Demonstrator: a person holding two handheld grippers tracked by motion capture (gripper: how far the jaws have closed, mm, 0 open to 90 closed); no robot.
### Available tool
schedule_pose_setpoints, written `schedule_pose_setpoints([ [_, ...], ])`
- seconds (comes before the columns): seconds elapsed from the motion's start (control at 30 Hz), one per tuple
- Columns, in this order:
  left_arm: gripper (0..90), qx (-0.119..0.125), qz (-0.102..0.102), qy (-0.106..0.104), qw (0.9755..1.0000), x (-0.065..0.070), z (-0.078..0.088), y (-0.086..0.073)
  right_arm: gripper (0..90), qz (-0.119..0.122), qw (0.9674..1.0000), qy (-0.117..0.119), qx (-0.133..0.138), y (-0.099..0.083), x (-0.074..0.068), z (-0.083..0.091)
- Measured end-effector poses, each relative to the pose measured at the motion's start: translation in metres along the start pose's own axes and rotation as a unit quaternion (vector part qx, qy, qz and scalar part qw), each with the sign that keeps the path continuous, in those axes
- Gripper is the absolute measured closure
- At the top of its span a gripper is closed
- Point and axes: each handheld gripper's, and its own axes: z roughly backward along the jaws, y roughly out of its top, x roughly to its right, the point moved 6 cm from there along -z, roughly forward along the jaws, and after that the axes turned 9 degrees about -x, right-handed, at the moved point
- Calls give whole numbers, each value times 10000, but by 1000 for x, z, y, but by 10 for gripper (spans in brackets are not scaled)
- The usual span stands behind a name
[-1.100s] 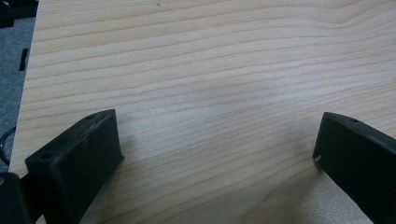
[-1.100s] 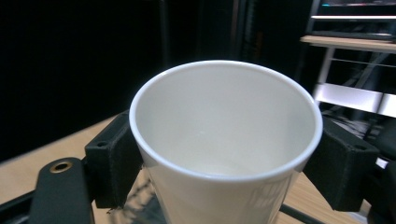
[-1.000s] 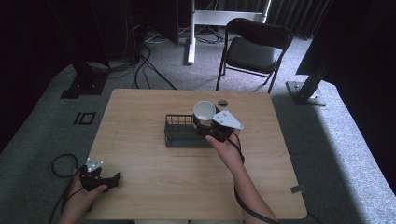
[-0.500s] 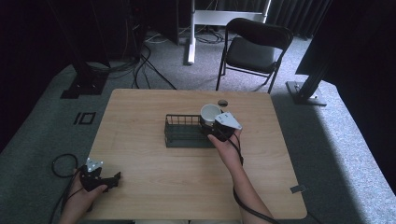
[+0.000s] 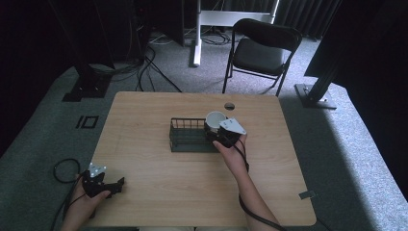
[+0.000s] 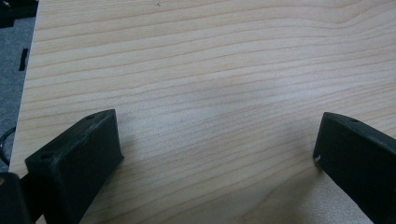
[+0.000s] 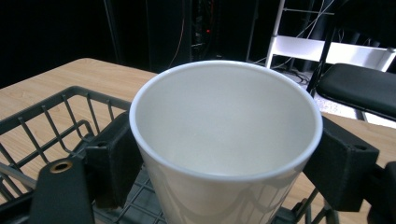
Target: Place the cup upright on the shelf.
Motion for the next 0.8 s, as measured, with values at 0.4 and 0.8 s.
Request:
schedule_pose_setpoints([
  [0.4, 11, 1, 0, 0, 10000, 0, 0, 0, 196, -56, 9999, 85, -125, -5, 0, -5],
  [0.8, 11, 0, -2, 0, 10000, 0, 0, 0, 104, -143, 9992, 372, -72, 0, 0, 1],
])
